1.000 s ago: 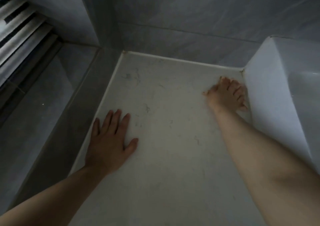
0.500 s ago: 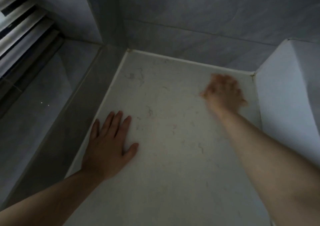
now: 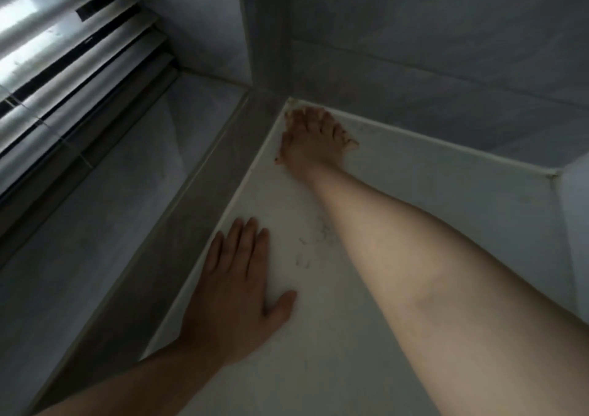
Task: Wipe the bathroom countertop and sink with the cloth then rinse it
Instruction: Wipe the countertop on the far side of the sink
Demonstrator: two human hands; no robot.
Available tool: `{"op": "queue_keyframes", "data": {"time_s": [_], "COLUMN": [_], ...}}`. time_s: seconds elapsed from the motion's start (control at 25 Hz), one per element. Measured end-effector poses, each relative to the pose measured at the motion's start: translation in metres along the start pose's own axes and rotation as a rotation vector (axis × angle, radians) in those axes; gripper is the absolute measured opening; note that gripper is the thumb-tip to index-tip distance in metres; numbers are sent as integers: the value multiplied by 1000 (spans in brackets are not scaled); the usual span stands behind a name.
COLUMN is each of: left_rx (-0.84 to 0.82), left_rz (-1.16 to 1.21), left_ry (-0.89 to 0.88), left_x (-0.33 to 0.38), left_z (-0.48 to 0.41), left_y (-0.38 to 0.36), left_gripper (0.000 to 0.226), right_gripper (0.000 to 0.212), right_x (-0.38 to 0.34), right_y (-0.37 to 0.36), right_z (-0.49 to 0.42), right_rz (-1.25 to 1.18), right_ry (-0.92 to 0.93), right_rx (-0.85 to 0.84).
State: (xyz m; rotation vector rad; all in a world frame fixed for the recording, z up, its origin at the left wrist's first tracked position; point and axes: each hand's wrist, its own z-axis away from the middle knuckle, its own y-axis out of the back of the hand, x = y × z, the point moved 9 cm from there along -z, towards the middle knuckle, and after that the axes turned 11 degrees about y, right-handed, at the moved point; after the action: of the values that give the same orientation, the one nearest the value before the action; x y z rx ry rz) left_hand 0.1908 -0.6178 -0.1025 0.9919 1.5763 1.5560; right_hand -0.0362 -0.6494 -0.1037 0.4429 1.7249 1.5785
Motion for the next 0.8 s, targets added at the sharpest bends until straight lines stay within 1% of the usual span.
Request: {"op": "queue_keyframes", "data": {"time_s": [0.16,0.28,0.36,0.52,0.6,0.68,0.72,0.76,0.8], "left_rx": [18,27,61,204,245,247,233,212,185], "left_rz": [-12,13,70,201,239,238,223,201,175], "left_ry": [3,7,51,177,180,171,159,138,110], "left_x": [0,0,-4,-18,-19,-19,-18,-16,-13], "left_z": [-1,-1,0,6,5,3,2,2,1], "left_y": [3,5,8,18,22,21,20,18,16], "left_gripper": [84,84,80,53,46,44,46,48,52], "right_gripper": [50,53,55,52,47,43,44,47,52], "right_x": [-2,-20,-41,-65,-70,-70,-61,-42,-11], "right_y": [8,0,-9,-14,-10,-11,-12,-9,-2], "right_z": [-20,-2,27,82,105,126,134,137,135], "right_rz": [56,17,-15,9,39,64,70,79,96], "right_ry": [3,58,133,337,479,625,634,569,436], "right_rx": [71,-3,-24,-53,-87,-156,-181,-170,-127]}}
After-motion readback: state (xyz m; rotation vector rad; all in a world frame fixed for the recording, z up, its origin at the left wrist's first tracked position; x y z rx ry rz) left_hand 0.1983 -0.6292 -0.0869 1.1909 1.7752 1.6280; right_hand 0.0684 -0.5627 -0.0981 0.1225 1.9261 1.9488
